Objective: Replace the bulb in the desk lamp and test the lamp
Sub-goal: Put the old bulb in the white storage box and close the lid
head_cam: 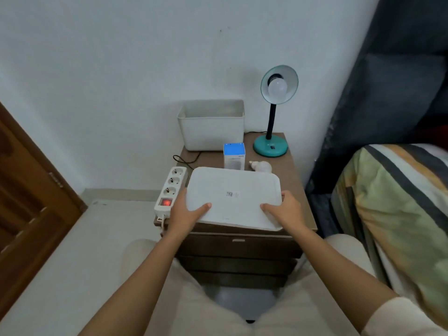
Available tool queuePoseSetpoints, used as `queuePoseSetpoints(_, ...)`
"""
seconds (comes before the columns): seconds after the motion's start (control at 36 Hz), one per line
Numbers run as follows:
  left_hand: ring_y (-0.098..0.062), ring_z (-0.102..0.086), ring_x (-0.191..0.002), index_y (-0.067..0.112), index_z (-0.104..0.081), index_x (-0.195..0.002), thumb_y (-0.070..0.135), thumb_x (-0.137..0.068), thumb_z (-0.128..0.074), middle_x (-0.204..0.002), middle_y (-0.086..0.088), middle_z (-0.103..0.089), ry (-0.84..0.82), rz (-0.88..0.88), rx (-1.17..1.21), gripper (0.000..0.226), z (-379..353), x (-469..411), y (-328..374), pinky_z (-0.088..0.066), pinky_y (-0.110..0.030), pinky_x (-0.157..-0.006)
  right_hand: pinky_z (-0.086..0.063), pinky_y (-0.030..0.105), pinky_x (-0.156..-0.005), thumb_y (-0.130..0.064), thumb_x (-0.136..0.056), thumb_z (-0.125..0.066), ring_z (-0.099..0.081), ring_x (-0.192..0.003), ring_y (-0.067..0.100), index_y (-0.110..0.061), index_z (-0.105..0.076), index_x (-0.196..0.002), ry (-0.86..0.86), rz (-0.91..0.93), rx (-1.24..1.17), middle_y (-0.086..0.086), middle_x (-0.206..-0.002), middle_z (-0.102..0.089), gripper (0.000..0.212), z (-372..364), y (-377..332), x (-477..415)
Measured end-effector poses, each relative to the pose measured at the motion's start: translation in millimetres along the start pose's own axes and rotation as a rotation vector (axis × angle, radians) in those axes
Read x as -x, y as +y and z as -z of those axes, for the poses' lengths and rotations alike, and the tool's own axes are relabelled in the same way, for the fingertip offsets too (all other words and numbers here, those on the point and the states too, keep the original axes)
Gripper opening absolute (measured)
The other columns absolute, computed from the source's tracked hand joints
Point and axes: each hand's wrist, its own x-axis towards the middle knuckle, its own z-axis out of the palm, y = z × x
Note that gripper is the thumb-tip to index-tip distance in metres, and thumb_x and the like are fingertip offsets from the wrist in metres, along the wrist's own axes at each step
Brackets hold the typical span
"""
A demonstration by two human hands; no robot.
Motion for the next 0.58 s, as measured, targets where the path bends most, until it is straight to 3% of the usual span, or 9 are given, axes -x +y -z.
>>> queuePoseSetpoints(0.08, -0.013, -0.046, -0.11, 0.012, -0.043, -0.127, 0.03, -0.077, -0.075, -0.123, 0.002, -0.049, -0.038, 0.043, 0.026, 0.062, -9, 11, -20, -0.038, -0.029, -0.09, -0.041, 0.029, -0.078, -0.027, -0.077, -0.074, -0.055, -0.112, 0.028, -0.006, -0.047, -0.122, -0.034, -0.044, 0.023, 0.012, -0.125, -0.057, 0.057, -5, 13, 2)
queuePoseSetpoints(0.19, -0.022, -0.05, -0.116, 0.013, -0.046, -0.124, 0.034, -0.074, -0.076, -0.126, -0.004, -0.054, -0.081, 0.079, 0.017, 0.062, -18, 12, -31, -0.043, -0.038, -0.097, -0.044, 0.032, -0.085, -0.027, -0.078, -0.073, -0.054, -0.114, 0.028, -0.006, -0.047, -0.123, -0.05, -0.067, 0.068, 0.013, -0.125, -0.056, 0.056, -9, 21, -3)
queuePoseSetpoints(0.33, -0.023, -0.042, -0.121, 0.01, -0.037, -0.133, 0.041, -0.076, -0.072, -0.135, -0.009, -0.041, -0.1, 0.069, -0.08, 0.074, -25, 3, -30, -0.037, -0.032, -0.097, -0.043, 0.044, -0.1, -0.03, -0.078, -0.071, -0.048, -0.119, 0.031, -0.007, -0.051, -0.122, -0.03, -0.065, 0.11, 0.013, -0.126, -0.056, 0.054, -15, 22, -11)
queuePoseSetpoints(0.58, -0.026, -0.033, -0.127, 0.006, -0.034, -0.131, 0.036, -0.079, -0.07, -0.136, -0.013, -0.029, -0.072, 0.051, -0.146, 0.07, -37, -5, -38, -0.027, -0.027, -0.101, -0.035, 0.039, -0.103, -0.032, -0.08, -0.067, -0.038, -0.123, 0.03, -0.006, -0.045, -0.128, 0.006, -0.056, 0.141, 0.016, -0.132, -0.043, 0.059, -26, 22, -27)
